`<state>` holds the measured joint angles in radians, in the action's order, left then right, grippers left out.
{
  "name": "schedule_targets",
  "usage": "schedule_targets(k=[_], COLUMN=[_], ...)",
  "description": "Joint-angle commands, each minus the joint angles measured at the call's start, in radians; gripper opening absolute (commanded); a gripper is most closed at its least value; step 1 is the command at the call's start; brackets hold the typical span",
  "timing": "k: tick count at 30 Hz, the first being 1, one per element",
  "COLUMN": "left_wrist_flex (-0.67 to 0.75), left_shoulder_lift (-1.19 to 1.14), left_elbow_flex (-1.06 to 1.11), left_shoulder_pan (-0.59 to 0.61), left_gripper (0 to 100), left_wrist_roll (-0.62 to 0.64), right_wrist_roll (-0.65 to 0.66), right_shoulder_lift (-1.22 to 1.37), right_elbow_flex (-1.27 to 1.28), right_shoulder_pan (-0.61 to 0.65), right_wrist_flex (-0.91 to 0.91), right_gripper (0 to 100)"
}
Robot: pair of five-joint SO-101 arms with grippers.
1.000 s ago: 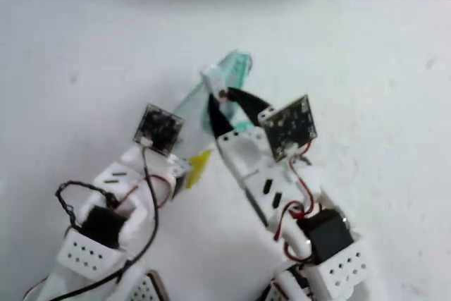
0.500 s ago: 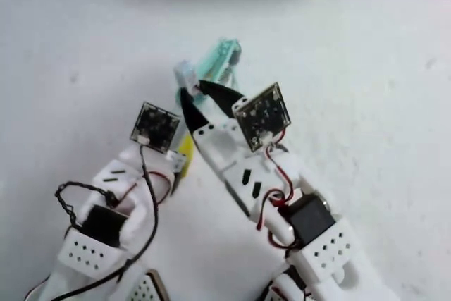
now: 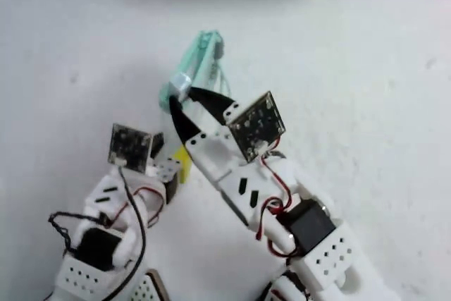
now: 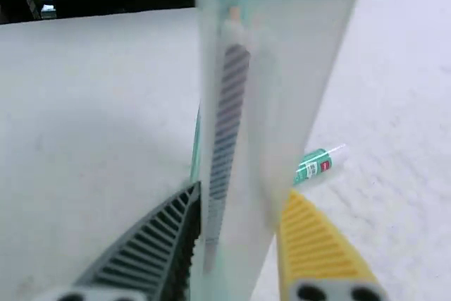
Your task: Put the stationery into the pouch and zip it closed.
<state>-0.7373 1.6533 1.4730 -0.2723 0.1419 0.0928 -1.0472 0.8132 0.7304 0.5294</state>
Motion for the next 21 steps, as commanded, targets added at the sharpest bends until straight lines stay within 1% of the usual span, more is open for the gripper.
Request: schedule_targets(k=[1,3,9,11,15,21], left_wrist_flex=[-0.043,-0.064,-0.063,-0.063,-0.061,-0.061], left_shoulder_lift=[0.140,0.174,0.176,0.176,0.176,0.176], left_elbow_flex=[-0.017,-0.017,-0.017,-0.017,-0.015,-0.006], left_shoulder_pan=[0.005,0.005,0.005,0.010,0.008,0.012], left_gripper=[19,19,19,19,19,18], left_wrist_roll=[0.018,0.018,0.018,0.018,0.020,0.020], right_wrist_roll=[0.051,0.052,0.051,0.055,0.057,0.103], right_shoulder_lift=[0.015,0.015,0.015,0.015,0.051,0.271], right_elbow_flex=[-0.028,-0.028,-0.029,-0.034,-0.130,-0.348], right_shoulder_pan=[0.004,0.005,0.007,0.030,0.108,0.108], right_wrist_flex=[0.012,0.019,0.027,0.039,0.136,0.291], right_gripper=[1.6,1.6,1.6,1.6,1.6,1.6])
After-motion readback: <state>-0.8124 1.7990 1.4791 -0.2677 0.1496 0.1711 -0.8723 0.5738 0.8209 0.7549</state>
